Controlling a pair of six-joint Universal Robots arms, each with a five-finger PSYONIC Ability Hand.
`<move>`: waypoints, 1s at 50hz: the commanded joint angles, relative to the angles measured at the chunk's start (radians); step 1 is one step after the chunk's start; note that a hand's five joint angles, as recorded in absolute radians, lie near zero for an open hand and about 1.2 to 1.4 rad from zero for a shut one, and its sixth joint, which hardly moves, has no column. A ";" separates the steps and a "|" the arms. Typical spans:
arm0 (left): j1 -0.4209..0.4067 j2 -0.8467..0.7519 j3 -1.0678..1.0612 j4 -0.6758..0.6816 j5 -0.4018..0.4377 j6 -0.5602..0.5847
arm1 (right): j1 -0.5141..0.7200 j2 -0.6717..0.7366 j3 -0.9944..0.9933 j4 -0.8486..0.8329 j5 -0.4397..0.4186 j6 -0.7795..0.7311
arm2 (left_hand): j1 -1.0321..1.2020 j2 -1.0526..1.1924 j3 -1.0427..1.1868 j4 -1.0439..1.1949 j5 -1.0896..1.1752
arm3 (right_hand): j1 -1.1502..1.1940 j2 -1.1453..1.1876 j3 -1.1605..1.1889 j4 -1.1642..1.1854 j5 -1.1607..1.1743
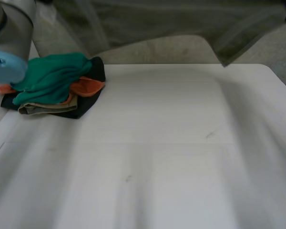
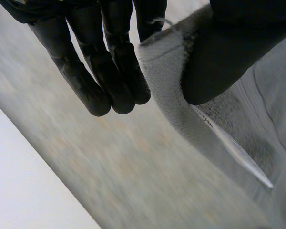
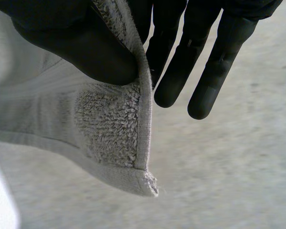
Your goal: Fold the laundry.
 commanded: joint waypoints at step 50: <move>-0.061 -0.385 -0.056 -0.241 -0.175 0.148 | -0.004 0.422 0.092 0.008 0.019 -0.205 | 0.234 0.203 0.208 0.198 0.230 | 0.276 0.222 0.208 0.198 0.190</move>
